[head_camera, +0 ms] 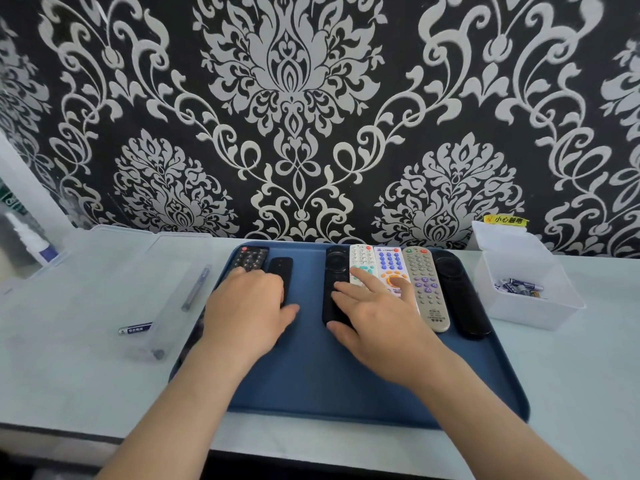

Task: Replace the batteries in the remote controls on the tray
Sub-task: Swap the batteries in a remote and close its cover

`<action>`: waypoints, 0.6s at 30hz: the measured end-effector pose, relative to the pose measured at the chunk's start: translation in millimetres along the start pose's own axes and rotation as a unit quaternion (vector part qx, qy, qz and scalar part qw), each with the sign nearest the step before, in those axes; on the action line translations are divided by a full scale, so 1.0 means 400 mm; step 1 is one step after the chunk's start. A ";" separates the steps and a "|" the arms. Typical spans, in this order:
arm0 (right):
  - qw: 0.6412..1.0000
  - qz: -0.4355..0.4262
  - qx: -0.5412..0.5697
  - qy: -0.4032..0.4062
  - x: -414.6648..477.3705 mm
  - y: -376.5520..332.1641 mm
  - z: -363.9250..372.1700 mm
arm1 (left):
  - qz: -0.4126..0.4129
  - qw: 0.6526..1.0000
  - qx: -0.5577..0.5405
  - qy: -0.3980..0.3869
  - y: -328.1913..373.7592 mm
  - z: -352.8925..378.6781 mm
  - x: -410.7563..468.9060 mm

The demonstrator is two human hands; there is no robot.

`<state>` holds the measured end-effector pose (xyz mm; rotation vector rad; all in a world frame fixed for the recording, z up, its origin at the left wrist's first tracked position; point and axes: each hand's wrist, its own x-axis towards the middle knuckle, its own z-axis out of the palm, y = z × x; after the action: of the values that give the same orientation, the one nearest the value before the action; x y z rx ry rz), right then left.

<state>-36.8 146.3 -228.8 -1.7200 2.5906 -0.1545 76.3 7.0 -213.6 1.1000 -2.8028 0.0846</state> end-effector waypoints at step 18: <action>0.747 0.125 0.648 0.086 0.008 -0.022 -0.038 | -0.108 0.646 -0.754 -0.044 0.012 -0.081 -0.003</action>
<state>-31.2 140.9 -212.8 -0.7829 1.7480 -1.6481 77.2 14.6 -181.6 0.7736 -1.5683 -1.8913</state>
